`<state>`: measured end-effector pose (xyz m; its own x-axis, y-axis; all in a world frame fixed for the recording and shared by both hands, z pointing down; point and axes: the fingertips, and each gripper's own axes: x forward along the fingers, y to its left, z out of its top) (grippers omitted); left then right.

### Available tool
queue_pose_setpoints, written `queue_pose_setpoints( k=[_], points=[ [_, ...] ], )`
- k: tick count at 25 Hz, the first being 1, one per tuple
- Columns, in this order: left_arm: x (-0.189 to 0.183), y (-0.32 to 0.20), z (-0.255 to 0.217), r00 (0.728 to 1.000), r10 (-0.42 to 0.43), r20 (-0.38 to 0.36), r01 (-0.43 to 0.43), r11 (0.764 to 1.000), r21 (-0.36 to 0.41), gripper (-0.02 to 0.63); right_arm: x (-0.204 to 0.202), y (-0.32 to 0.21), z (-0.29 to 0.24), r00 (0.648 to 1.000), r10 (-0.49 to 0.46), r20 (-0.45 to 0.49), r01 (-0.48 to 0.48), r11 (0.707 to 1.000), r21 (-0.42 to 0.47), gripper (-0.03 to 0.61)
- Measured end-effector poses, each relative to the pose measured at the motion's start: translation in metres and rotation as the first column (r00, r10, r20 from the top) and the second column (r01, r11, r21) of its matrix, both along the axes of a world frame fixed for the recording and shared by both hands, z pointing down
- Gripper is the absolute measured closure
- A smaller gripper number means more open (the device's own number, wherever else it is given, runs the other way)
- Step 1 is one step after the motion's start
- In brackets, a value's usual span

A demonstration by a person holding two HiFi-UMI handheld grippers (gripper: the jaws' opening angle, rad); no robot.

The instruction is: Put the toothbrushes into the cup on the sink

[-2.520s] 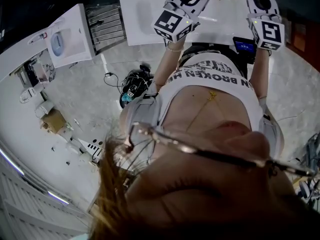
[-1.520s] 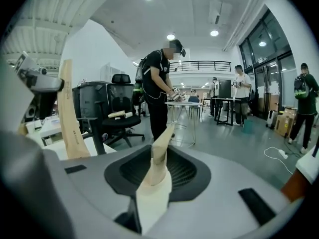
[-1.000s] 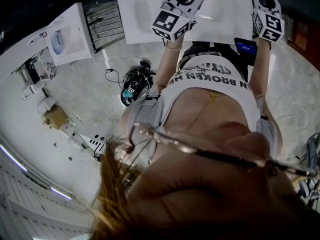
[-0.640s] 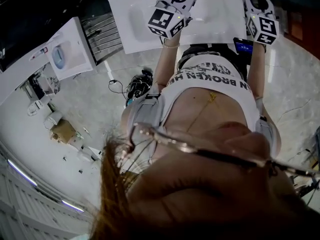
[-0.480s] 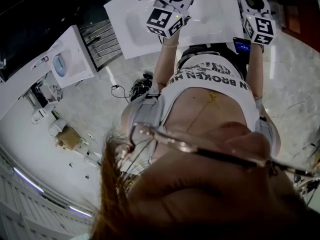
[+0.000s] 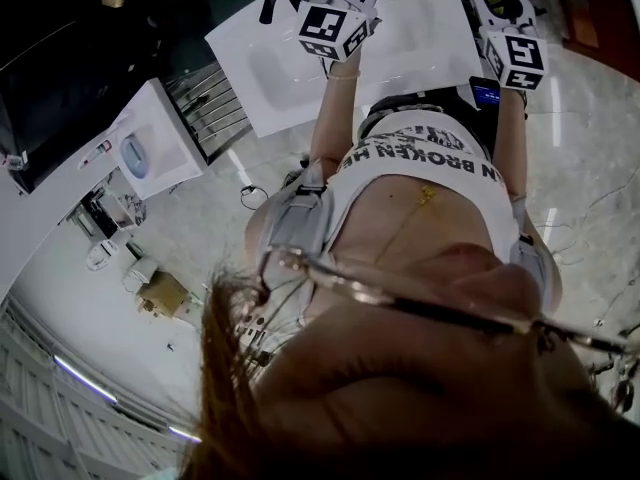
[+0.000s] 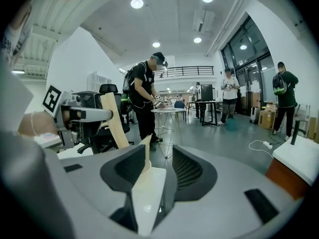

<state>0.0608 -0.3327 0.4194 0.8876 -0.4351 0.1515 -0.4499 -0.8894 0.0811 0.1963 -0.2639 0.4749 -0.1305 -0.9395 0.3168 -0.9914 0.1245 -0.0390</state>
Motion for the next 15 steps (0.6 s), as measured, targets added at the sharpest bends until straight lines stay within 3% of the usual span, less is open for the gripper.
queue_pose_setpoints(
  k=[10,15],
  points=[
    [0.027,-0.022,0.071,0.996,0.034,0.085,-0.031,0.999,-0.034,0.552,0.009,0.004,0.014,0.999,0.035,0.024,-0.034,0.999,-0.029,0.414],
    [0.037,-0.03,0.11,0.992,0.011,0.123,-0.002,0.998,-0.07,0.552,0.011,0.0,0.013,0.999,0.028,0.028,-0.027,0.999,-0.023,0.414]
  ],
)
